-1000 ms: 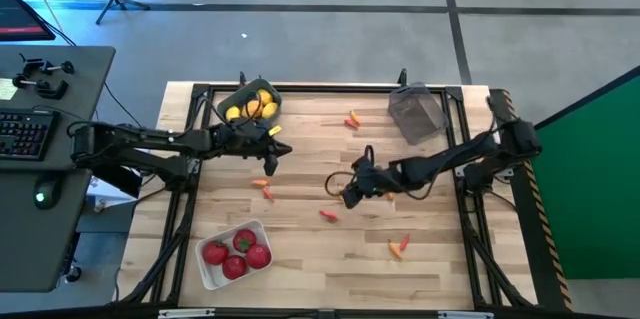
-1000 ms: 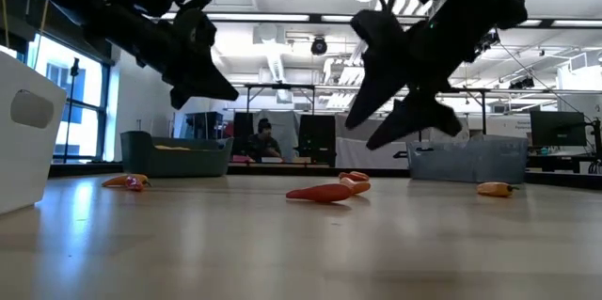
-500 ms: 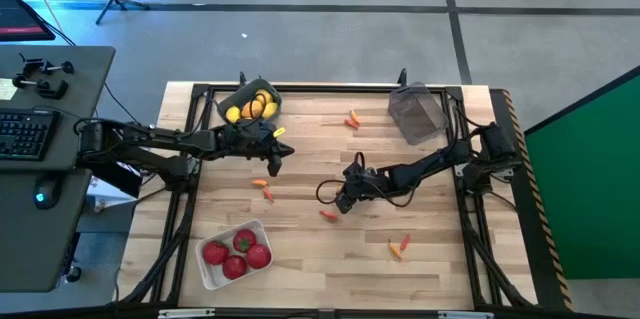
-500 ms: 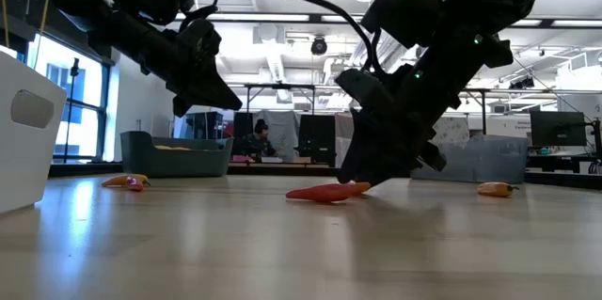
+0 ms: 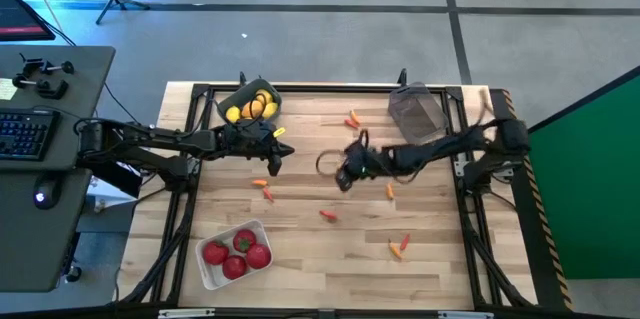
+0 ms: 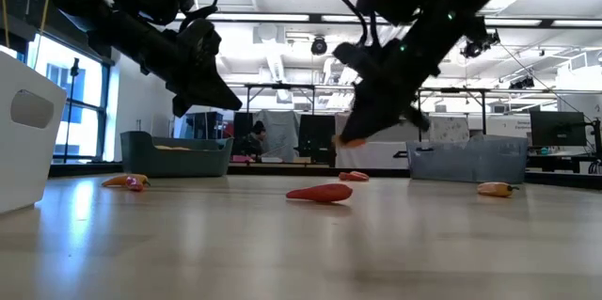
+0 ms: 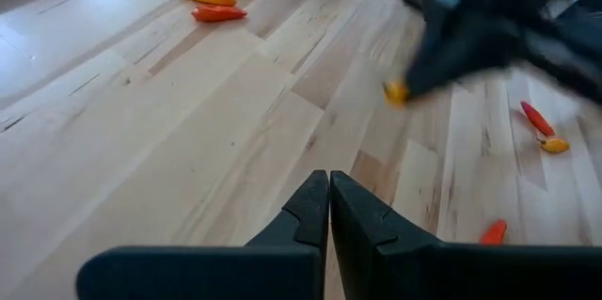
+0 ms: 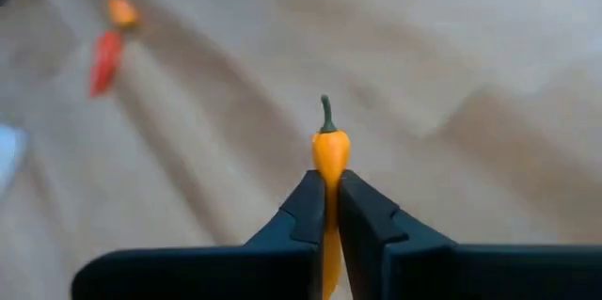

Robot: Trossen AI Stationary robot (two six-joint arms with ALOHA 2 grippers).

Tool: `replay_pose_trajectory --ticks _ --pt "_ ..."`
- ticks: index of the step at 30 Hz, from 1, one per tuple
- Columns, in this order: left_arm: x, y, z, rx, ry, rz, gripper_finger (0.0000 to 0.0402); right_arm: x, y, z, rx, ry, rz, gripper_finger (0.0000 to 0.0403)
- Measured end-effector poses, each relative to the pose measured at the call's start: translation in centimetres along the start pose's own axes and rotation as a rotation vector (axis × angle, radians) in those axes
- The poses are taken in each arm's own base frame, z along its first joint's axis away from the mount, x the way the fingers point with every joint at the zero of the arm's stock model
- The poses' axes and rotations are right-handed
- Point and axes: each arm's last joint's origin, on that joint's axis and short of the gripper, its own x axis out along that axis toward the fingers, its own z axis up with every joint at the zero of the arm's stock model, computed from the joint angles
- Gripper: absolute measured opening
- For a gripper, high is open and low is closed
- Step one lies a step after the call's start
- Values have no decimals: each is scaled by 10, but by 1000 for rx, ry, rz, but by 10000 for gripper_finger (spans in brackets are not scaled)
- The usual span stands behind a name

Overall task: Sort produce into baskets
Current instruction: Put the yellow chili pepper into the black bin

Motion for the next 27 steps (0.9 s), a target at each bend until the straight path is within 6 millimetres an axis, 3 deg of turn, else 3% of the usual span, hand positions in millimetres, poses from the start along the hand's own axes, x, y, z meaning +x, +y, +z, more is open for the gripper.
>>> replay_pose_trajectory --ticks 3,7,12,17,27 --pt "0 0 1 -47 -10 -4 0 -18 -26 28 7 -20 -116 5" --pt "0 -3 7 -70 -76 -32 0 -41 -80 61 90 -31 -289 5" --pt "-1 -3 8 -48 -88 -36 0 -69 -135 89 177 -85 -411 3" --pt "0 -3 8 -49 -87 -37 0 -81 -178 102 344 -125 -489 1" --pt "-1 -3 8 -49 -87 -36 0 -64 -222 100 493 -65 -601 1"
